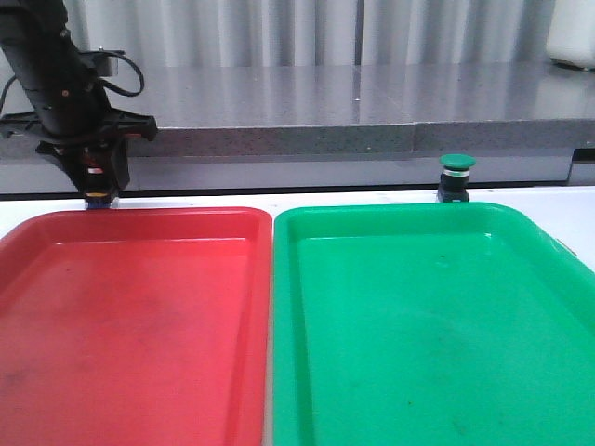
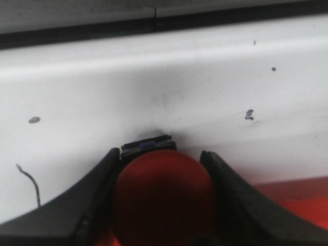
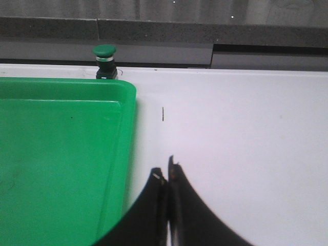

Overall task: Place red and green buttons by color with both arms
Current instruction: 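Lift the red button with the left gripper and lower it into the red tray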

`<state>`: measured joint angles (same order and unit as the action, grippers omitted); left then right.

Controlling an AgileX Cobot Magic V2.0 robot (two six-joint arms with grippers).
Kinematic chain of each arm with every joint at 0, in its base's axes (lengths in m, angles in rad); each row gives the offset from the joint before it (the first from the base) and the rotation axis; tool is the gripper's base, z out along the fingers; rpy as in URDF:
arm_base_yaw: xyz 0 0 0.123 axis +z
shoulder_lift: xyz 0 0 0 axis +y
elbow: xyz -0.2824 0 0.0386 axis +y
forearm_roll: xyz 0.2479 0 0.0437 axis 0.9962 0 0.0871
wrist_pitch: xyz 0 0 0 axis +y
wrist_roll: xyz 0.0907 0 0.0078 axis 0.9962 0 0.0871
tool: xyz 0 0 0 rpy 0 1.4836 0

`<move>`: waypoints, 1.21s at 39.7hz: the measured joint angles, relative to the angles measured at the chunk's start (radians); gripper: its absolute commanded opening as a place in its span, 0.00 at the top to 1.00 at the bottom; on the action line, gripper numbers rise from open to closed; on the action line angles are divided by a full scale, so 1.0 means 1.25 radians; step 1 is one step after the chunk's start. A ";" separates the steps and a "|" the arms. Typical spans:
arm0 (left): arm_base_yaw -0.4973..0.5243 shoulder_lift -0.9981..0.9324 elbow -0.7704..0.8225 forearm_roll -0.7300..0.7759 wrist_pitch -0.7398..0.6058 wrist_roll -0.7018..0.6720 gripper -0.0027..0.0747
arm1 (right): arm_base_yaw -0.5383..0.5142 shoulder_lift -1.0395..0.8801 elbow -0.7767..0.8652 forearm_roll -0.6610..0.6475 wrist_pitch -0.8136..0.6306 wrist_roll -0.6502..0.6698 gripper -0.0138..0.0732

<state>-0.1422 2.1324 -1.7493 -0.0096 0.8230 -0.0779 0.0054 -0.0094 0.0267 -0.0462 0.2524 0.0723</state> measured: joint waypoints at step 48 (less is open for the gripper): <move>-0.204 -0.396 0.630 -0.057 -0.181 -0.046 0.83 | 0.000 0.000 0.000 0.000 0.000 0.000 0.98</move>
<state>-0.3968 1.6373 -0.9624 -0.0812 0.5962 -0.1352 0.0054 -0.0094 0.0267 -0.0462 0.2524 0.0723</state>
